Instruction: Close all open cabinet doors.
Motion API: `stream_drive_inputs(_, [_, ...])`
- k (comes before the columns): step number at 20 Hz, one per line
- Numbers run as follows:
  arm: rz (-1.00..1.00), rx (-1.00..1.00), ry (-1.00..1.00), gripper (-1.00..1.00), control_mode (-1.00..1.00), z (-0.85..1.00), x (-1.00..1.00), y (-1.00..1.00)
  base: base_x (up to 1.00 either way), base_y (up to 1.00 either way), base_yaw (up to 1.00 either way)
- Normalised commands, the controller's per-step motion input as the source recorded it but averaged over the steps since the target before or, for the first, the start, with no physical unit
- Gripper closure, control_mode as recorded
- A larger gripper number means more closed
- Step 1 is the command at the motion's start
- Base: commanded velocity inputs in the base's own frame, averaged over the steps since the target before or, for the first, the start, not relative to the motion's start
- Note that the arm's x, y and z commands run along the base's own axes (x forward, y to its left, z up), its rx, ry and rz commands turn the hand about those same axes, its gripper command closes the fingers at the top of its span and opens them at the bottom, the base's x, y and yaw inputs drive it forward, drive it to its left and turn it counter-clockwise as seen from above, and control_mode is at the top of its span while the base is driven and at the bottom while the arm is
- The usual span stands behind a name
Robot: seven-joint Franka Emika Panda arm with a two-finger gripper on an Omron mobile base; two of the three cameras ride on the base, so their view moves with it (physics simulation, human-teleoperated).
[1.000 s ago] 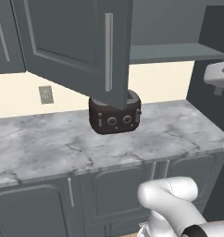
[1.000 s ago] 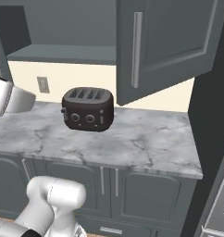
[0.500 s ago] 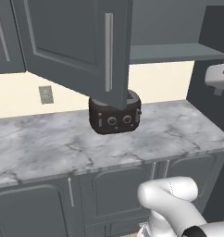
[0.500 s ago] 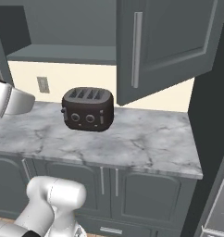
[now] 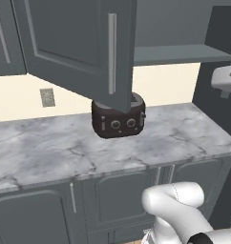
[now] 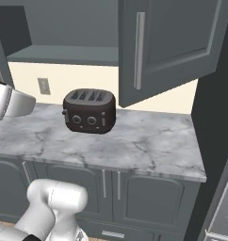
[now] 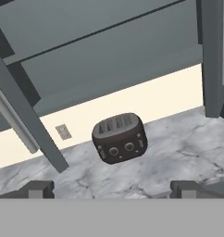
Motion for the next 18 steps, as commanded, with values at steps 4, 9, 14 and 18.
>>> stream_drive_inputs(4, [0.0,0.0,0.0,-1.0,1.0,0.0,0.0,0.0,-0.03,0.0,0.0])
stream_drive_inputs(9, [0.0,0.0,0.0,-1.0,1.0,0.0,0.0,0.0,-0.03,0.0,0.0])
stream_drive_inputs(14, [0.0,0.0,-0.01,-1.0,-1.0,0.0,0.0,0.0,0.0,0.0,0.0])
stream_drive_inputs(18, [0.0,0.01,-0.4,-1.0,-1.0,0.18,-0.46,0.0,0.0,0.0,0.0])
